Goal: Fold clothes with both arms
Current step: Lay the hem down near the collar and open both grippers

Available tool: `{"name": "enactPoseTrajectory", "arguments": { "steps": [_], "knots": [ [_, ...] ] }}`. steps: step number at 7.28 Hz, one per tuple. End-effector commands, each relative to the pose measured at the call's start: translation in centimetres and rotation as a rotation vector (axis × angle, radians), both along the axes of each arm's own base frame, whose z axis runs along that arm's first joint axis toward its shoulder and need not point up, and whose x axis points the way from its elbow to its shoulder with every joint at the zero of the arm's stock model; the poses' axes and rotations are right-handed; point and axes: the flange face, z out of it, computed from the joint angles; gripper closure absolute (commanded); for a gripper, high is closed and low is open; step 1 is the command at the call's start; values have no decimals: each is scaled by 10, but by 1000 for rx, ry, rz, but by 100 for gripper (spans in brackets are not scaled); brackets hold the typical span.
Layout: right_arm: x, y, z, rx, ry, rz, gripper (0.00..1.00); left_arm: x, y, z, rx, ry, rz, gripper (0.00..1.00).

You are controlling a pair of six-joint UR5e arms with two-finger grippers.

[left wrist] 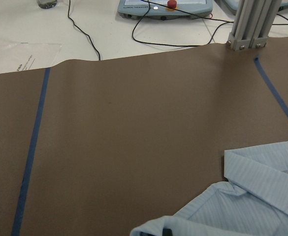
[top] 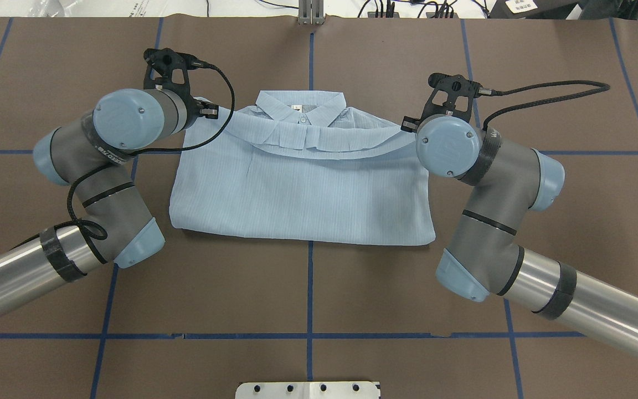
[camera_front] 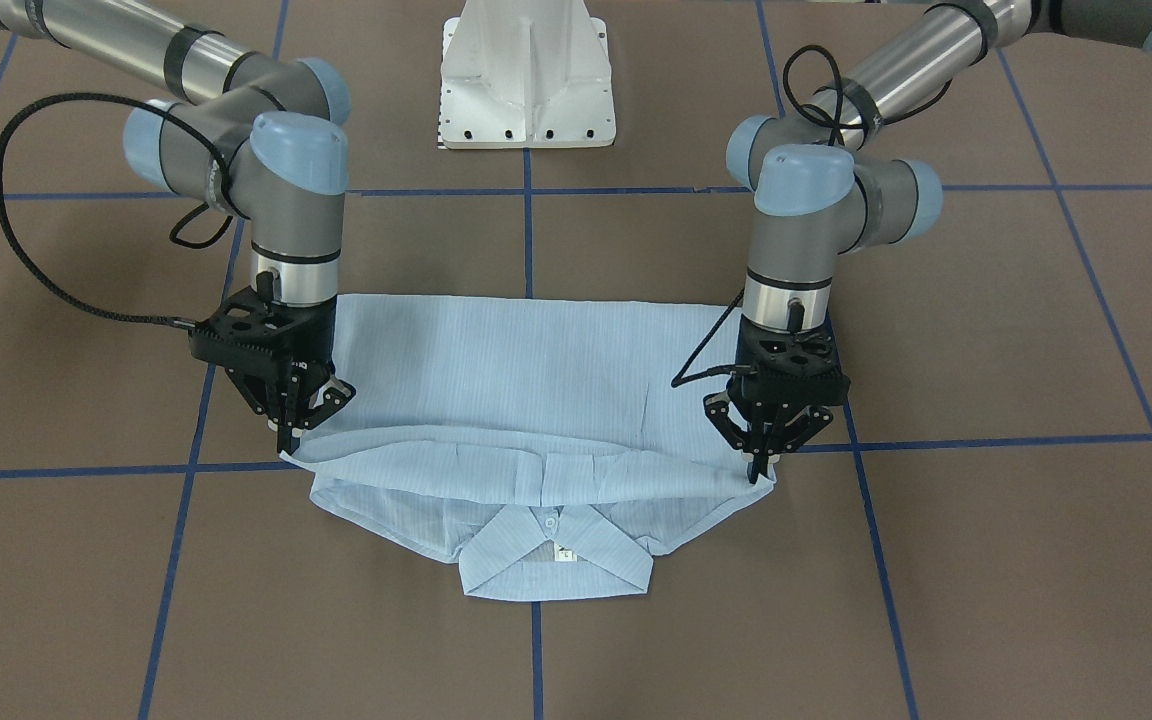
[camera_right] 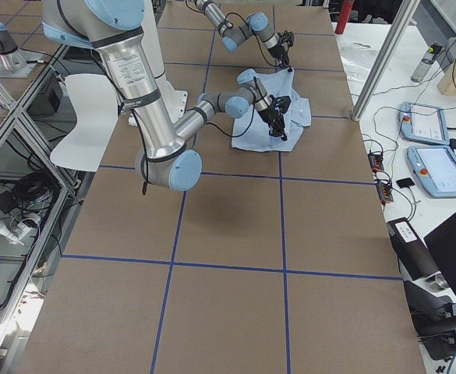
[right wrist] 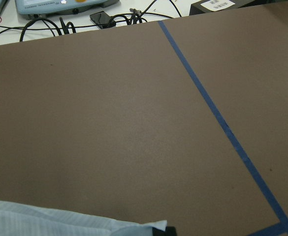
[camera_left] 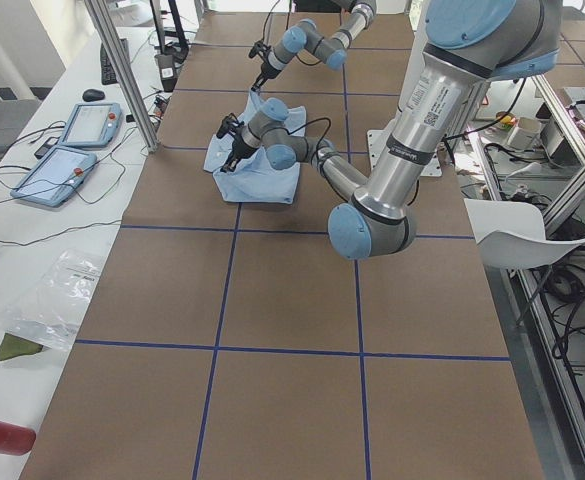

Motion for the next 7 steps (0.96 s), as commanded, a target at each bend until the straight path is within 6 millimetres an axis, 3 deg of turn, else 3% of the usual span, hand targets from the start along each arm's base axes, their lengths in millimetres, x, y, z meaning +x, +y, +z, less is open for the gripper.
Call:
{"name": "enactPoseTrajectory", "arguments": {
  "steps": [1, 3, 4, 5, 6, 7],
  "knots": [
    [-2, -18, 30, -19, -5, -33, 100, 12, -10, 23, 22, -22, 9, 100],
    [-5, -20, 17, -7, -20, -36, 100, 11, -11, 23, 23, -19, 10, 100],
    [-6, -20, 15, -9, -24, -40, 67, 10, -11, 19, 29, -7, 10, 100],
    [-5, -21, 10, 4, -20, -53, 1, 6, -10, 13, 63, 35, 11, 38],
    [-7, -26, -8, 10, -45, -67, 0, 2, -5, 9, 102, 85, 46, 0],
    [-7, -26, -24, -6, -93, -107, 0, 3, 2, 5, 87, 126, 126, 0]
  ]
}}
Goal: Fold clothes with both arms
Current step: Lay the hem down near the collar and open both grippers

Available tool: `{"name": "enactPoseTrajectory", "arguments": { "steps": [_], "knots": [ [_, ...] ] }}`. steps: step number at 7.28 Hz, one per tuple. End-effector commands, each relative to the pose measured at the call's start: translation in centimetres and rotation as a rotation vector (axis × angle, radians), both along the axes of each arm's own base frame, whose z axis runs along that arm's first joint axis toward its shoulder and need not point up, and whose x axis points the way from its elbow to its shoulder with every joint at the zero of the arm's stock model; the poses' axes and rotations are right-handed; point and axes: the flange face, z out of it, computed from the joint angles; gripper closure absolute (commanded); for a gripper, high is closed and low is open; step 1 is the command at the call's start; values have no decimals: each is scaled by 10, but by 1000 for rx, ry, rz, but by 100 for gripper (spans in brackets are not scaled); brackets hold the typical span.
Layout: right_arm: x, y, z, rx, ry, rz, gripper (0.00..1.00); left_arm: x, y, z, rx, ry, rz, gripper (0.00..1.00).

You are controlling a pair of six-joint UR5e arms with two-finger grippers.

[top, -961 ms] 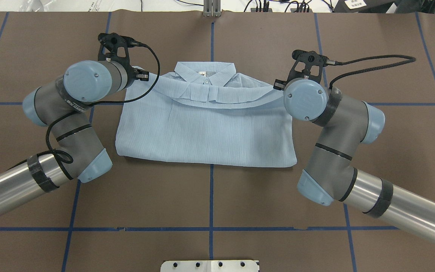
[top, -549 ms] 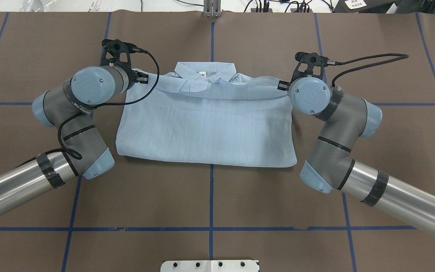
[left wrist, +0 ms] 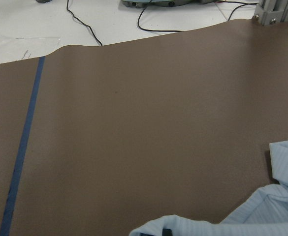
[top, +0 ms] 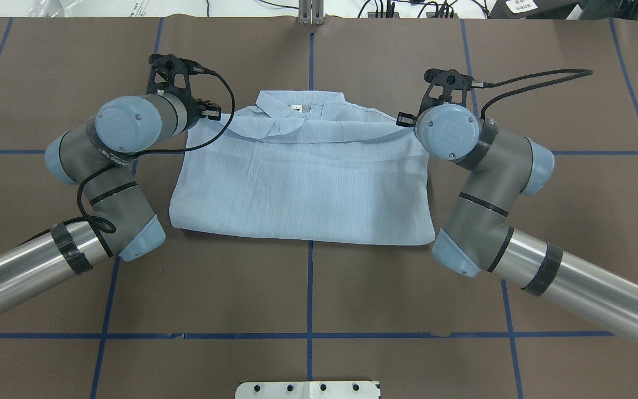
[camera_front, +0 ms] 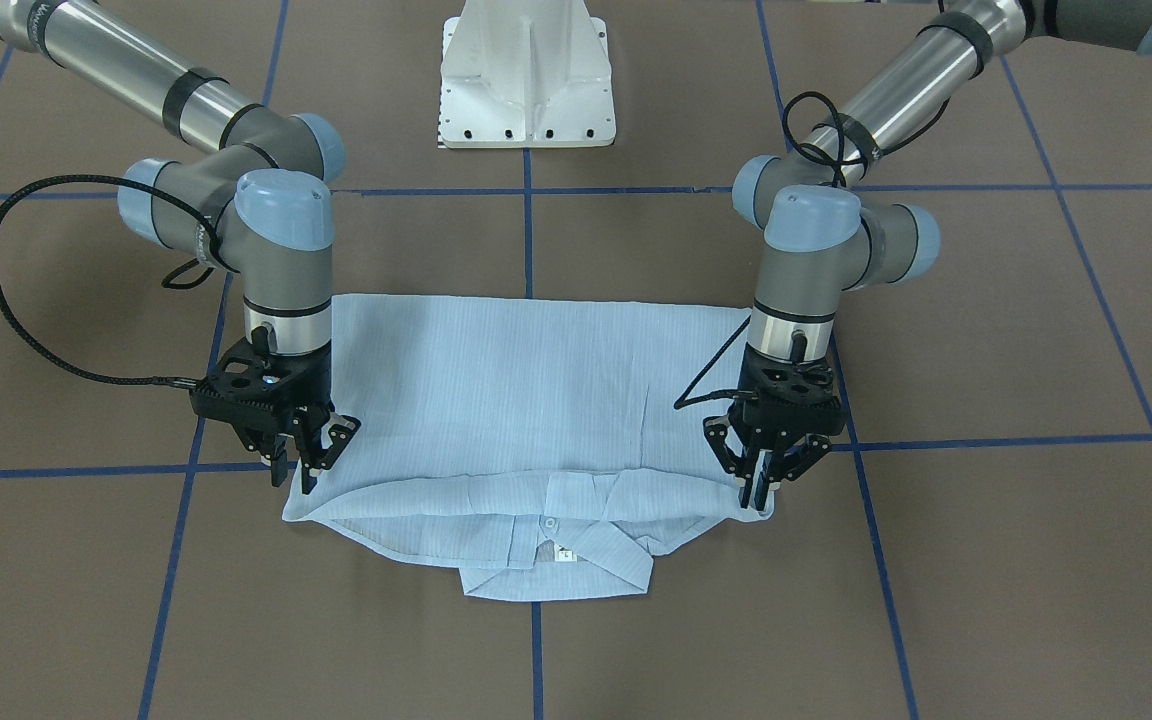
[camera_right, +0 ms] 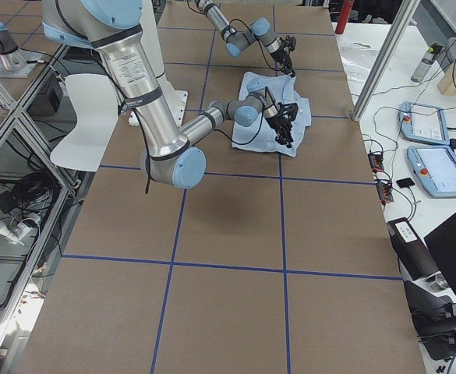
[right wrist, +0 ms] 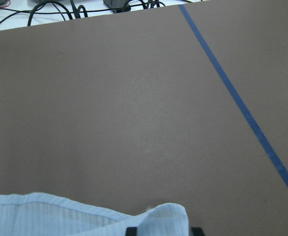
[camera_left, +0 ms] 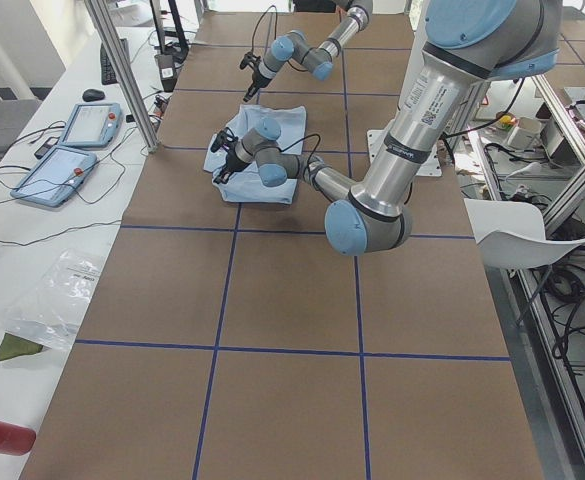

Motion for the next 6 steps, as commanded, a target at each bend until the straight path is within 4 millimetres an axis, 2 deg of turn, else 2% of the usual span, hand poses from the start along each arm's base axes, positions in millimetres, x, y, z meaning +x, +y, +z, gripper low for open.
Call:
{"name": "enactPoseTrajectory", "arguments": {
  "steps": [1, 3, 5, 6],
  "knots": [
    [1, -1, -24, -21, -66, -57, 0, -16, 24, -12, 28, 76, 142, 0],
    [2, 0, -21, -23, -64, -55, 0, -63, 75, -2, 47, 111, 232, 0],
    [3, 0, -18, -25, -59, -54, 0, -100, 120, 35, 10, 111, 245, 0],
    [3, 0, -18, -24, -61, -53, 0, -101, 143, 63, -27, 166, 241, 0]
  ]
}}
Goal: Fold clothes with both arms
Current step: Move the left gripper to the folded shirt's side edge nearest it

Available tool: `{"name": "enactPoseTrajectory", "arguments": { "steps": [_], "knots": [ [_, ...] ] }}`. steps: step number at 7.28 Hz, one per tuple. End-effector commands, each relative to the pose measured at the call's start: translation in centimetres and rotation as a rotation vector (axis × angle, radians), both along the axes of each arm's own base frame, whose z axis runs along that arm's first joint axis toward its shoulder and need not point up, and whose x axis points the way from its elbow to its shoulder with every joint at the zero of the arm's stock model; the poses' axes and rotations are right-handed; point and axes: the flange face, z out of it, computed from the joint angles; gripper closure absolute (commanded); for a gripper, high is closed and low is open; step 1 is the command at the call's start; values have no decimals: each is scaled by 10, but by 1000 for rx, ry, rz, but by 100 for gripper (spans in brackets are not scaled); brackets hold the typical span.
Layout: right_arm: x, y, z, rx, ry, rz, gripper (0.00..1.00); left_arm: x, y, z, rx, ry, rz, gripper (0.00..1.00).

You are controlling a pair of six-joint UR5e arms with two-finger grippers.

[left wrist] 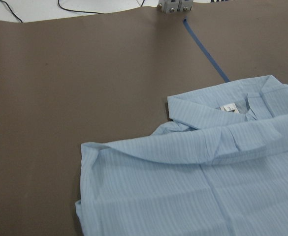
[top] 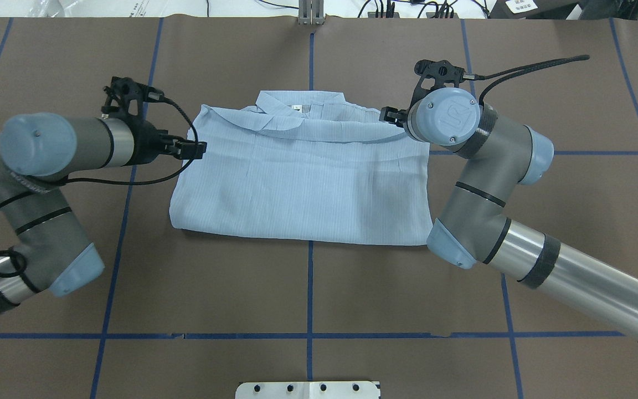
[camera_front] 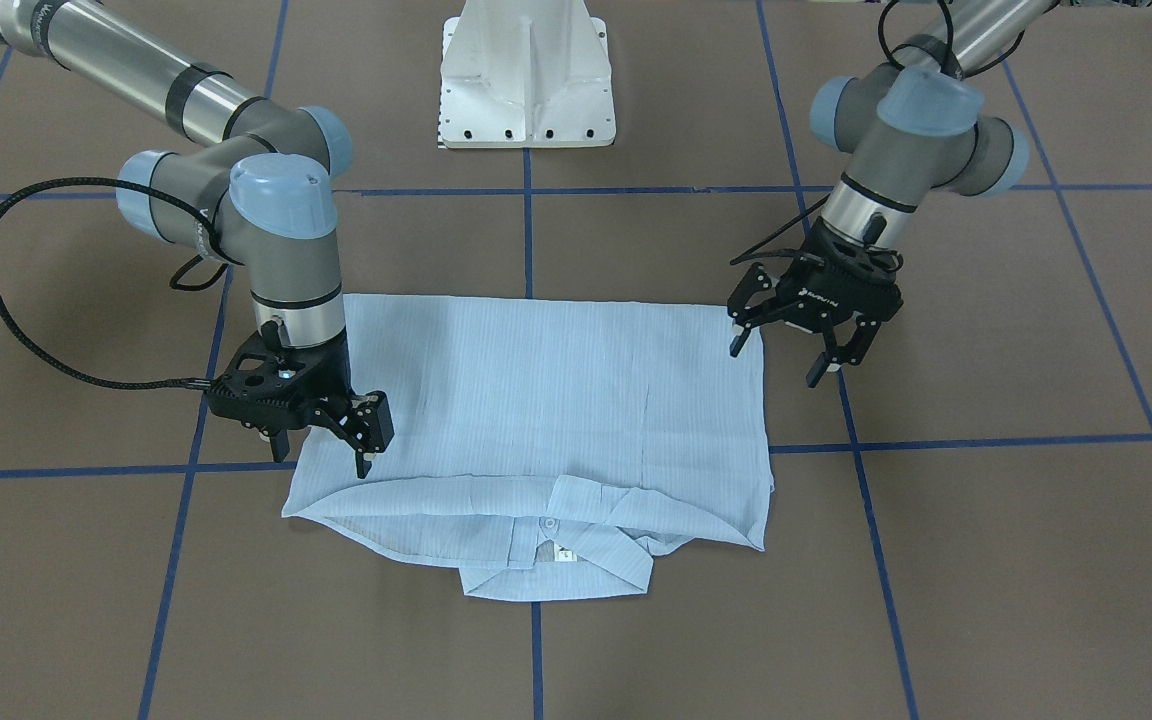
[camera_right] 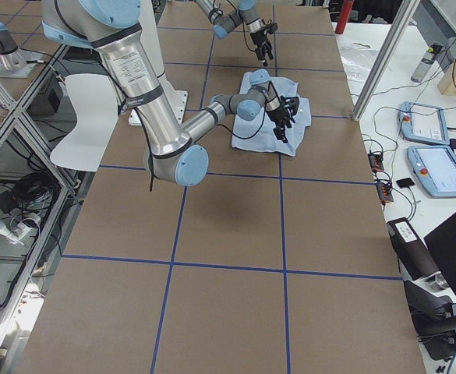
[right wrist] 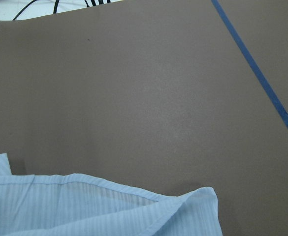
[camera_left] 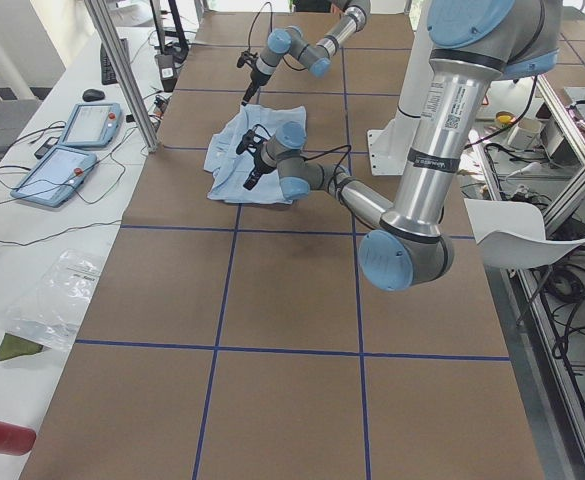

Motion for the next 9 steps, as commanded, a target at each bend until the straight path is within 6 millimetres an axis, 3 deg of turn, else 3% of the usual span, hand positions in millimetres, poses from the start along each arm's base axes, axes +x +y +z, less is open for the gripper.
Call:
{"name": "enactPoseTrajectory", "arguments": {
  "steps": [1, 2, 3, 4, 5, 8, 9],
  "knots": [
    [0, 0, 1, 0, 1, 0, 0, -5, 44, 40, -70, 71, 8, 0],
    [0, 0, 1, 0, 2, 1, 0, 0, 48, 41, -101, 88, 1, 1],
    [0, 0, 1, 1, 1, 1, 0, 24, 66, 45, -154, 107, -31, 12],
    [0, 0, 2, 0, 3, 1, 0, 47, 80, 45, -201, 130, -47, 31],
    [1, 0, 2, 1, 3, 2, 0, 53, 86, 46, -212, 133, -38, 44],
    [1, 0, 2, 1, 3, 2, 0, 59, 89, 54, -221, 119, -32, 44],
    [1, 0, 2, 1, 3, 2, 0, 62, 93, 51, -220, 125, -23, 58]
  ]
}}
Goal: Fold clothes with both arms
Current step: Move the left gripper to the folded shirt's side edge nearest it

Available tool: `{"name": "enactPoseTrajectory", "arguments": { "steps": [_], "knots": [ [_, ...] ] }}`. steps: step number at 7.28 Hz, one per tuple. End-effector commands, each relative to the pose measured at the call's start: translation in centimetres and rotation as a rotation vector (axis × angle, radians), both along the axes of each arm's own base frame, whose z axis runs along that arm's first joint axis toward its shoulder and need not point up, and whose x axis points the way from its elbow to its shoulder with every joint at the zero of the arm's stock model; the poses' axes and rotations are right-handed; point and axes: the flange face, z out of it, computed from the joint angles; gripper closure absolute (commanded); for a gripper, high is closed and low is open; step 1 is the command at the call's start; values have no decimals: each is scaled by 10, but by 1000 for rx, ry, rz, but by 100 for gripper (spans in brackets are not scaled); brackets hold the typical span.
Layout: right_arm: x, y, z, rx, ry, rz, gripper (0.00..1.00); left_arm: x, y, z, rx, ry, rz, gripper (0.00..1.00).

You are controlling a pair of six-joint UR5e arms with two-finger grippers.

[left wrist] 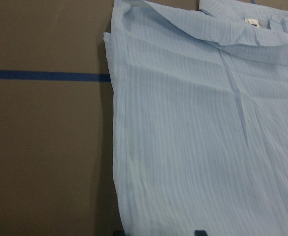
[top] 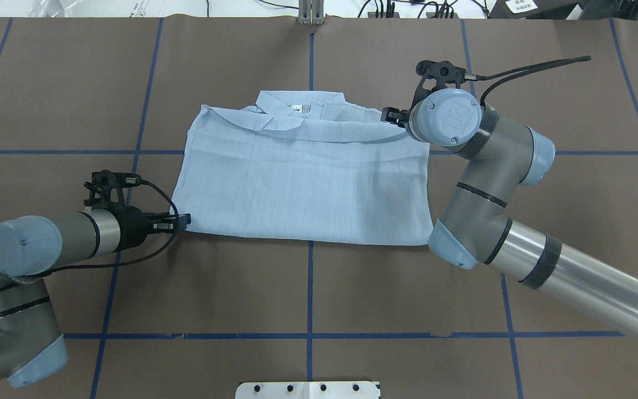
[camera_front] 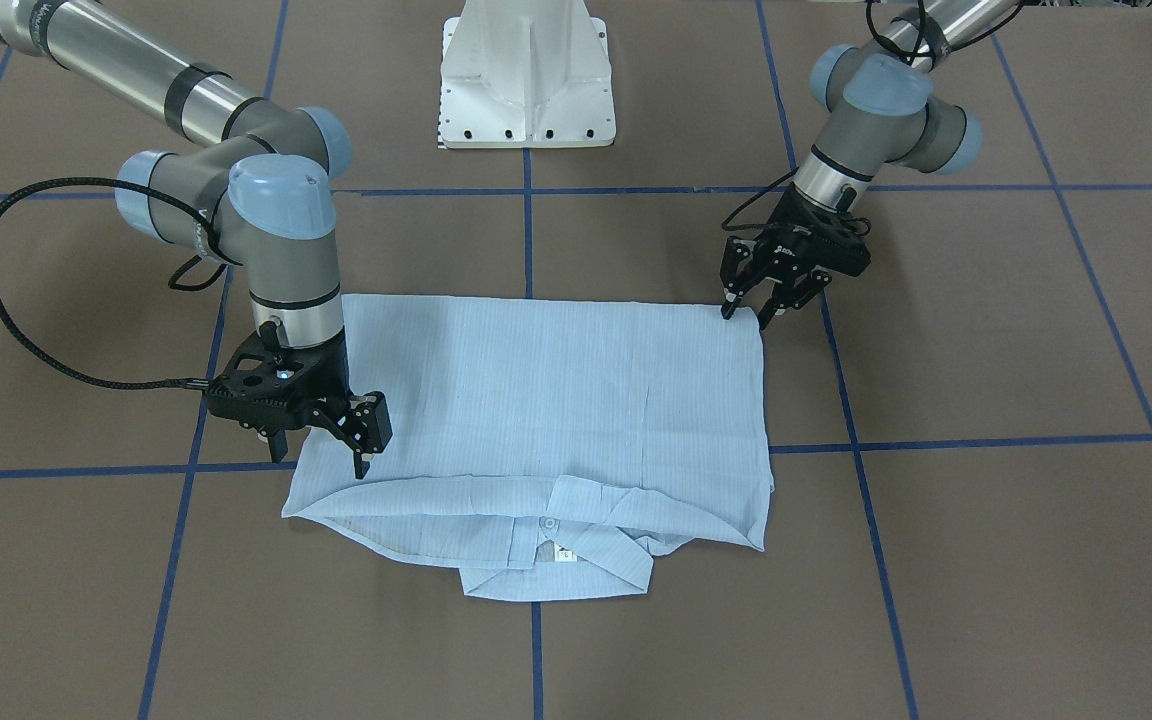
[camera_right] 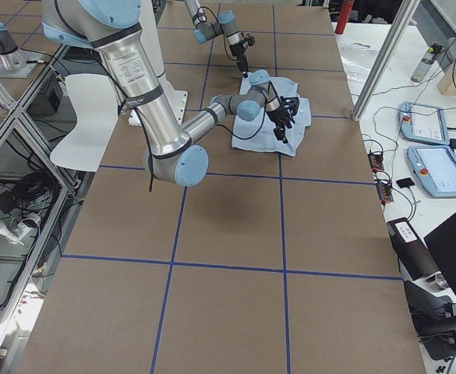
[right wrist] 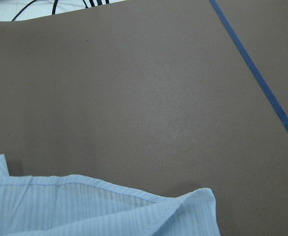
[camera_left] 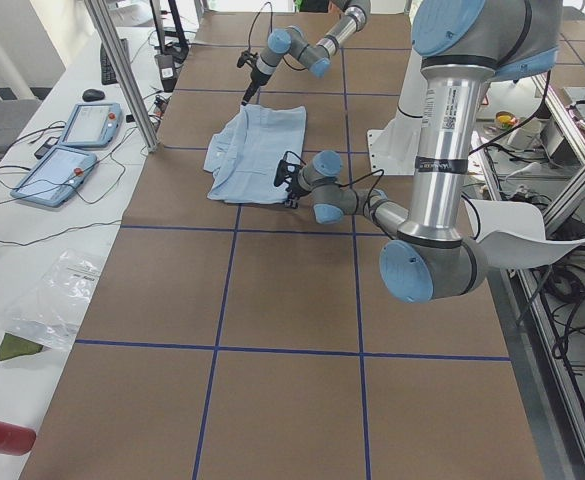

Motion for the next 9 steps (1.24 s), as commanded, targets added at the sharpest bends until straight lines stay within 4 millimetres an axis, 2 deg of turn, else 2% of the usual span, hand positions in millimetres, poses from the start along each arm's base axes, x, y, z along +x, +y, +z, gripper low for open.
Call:
{"name": "enactPoseTrajectory", "arguments": {
  "steps": [1, 2, 5, 6, 7, 8, 9],
  "knots": [
    [0, 0, 0, 0, 0, 0, 0, 8, 6, -5, 3, 11, 16, 90],
    [0, 0, 1, -1, 1, 0, 0, 10, 6, -8, 6, 15, 20, 100],
    [-1, 1, 2, -2, 2, -1, 0, -2, 4, -8, 67, -11, 38, 100],
    [-1, 0, 3, -3, 4, -1, 0, -19, -18, -2, 158, -77, 24, 100],
    [-2, 1, 3, -4, 3, -2, 0, -56, -62, 15, 212, -159, -34, 100],
    [-3, 2, 2, -4, 1, -2, 0, -84, -108, 42, 236, -254, -85, 100],
    [-4, 3, -1, -3, -5, -1, 0, -96, -176, 44, 265, -326, -144, 100]
  ]
}}
